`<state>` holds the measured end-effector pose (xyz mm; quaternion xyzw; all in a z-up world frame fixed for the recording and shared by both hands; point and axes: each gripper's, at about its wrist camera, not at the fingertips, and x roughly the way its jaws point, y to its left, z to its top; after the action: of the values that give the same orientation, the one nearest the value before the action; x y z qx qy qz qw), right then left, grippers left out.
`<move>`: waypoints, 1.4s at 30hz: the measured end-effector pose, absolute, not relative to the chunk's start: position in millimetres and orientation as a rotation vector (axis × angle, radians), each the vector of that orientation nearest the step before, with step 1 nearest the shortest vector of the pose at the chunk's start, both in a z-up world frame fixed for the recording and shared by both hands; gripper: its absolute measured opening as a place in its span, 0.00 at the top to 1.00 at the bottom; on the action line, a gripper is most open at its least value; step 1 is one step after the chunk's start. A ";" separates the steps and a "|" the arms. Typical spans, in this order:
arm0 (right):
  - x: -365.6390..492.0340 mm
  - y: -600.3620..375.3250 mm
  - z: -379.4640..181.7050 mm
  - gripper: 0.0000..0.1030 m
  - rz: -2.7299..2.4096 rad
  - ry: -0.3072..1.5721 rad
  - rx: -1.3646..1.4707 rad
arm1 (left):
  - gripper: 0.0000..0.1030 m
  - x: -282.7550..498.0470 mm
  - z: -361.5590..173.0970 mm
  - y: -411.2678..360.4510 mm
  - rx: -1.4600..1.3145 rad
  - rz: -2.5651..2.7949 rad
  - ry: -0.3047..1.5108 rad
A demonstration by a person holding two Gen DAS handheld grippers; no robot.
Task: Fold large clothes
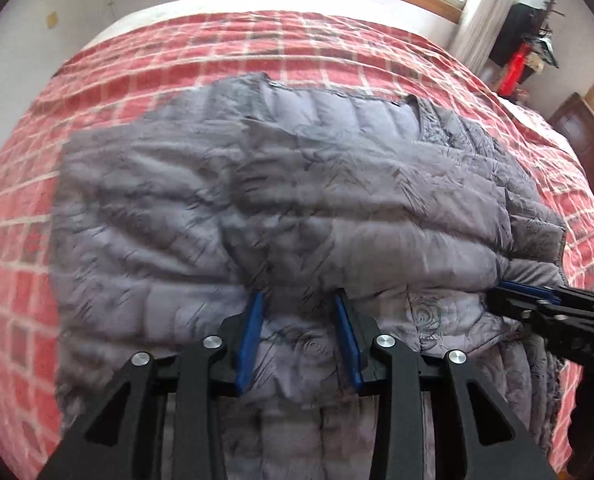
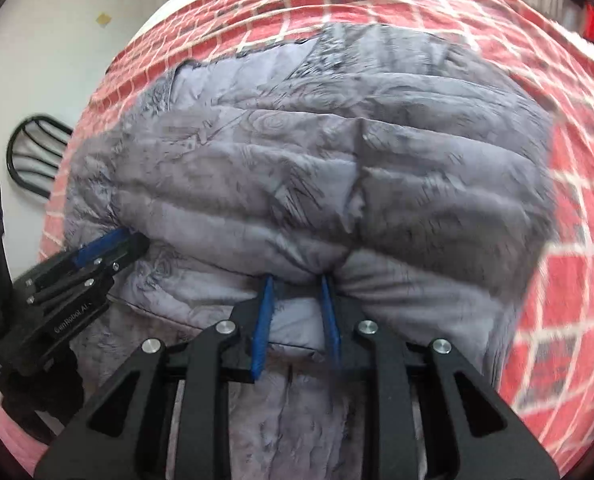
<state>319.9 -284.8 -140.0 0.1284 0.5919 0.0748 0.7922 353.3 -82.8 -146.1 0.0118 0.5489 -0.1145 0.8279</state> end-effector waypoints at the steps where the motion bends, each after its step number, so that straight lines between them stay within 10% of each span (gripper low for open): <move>1: 312.0 -286.1 -131.1 0.72 0.169 1.247 0.281 | 0.65 343.9 -134.2 -78.0 0.007 -0.247 1.144; 14: 188.5 -297.3 -79.6 0.57 0.158 1.154 0.288 | 0.42 216.3 -52.2 -23.4 0.074 -0.225 1.015; 29: 86.2 -308.4 -65.8 0.43 0.091 1.146 0.241 | 0.39 121.3 -35.1 26.6 0.082 -0.168 0.999; 42: 20.7 -338.7 -113.5 0.32 0.035 1.284 0.216 | 0.37 94.1 -100.7 104.4 -0.006 -0.091 1.187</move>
<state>20.7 -338.7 -113.5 0.1004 0.5976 0.0164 0.7953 94.1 104.4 -100.7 -0.0028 0.5591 -0.0429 0.8280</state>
